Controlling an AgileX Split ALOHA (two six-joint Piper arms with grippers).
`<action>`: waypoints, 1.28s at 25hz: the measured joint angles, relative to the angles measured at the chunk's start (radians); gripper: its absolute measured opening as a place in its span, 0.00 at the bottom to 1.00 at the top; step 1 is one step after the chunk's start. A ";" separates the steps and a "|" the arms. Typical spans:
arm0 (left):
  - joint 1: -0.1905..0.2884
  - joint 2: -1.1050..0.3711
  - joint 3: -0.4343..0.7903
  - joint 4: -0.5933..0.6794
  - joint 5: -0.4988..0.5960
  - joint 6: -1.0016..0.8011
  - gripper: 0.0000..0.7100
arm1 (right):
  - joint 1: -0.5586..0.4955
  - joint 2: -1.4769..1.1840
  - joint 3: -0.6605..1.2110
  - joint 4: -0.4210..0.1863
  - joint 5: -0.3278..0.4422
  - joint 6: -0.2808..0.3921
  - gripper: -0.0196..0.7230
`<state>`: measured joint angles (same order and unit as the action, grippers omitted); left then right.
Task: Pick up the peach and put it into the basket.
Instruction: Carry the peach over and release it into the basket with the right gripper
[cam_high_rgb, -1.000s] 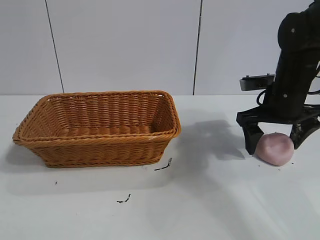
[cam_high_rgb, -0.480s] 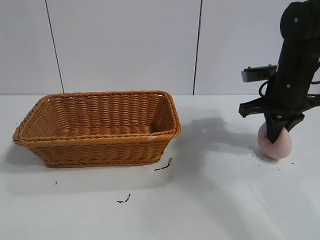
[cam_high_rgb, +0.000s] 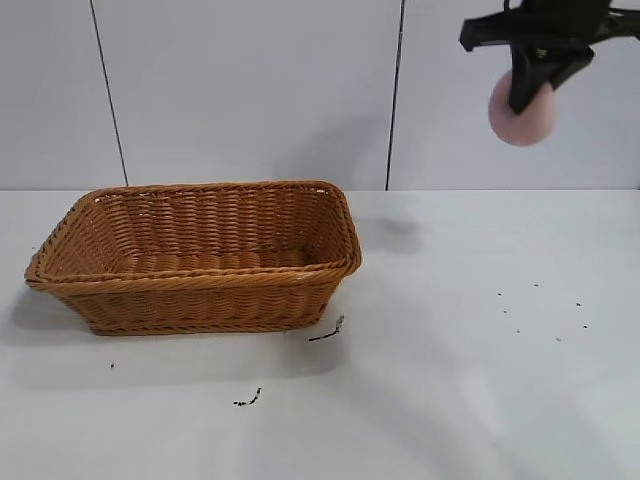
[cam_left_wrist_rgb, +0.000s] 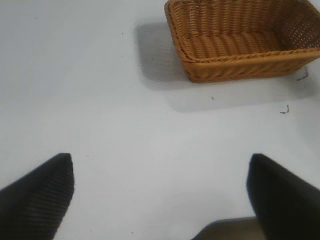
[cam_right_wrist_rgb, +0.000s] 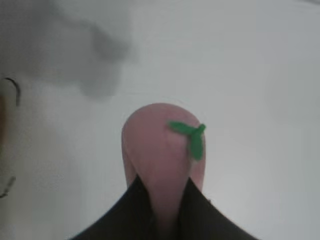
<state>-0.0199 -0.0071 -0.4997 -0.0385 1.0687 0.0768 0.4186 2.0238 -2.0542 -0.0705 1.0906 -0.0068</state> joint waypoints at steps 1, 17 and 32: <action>0.000 0.000 0.000 0.000 0.000 0.000 0.97 | 0.036 0.021 -0.031 0.000 0.001 0.000 0.06; 0.000 0.000 0.000 0.000 0.000 0.000 0.97 | 0.265 0.433 -0.131 0.004 -0.138 -0.002 0.08; 0.000 0.000 0.000 0.000 0.000 0.000 0.97 | 0.254 0.331 -0.131 0.007 -0.103 -0.024 0.95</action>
<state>-0.0199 -0.0071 -0.4997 -0.0385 1.0687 0.0768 0.6726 2.3551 -2.1853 -0.0639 0.9876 -0.0305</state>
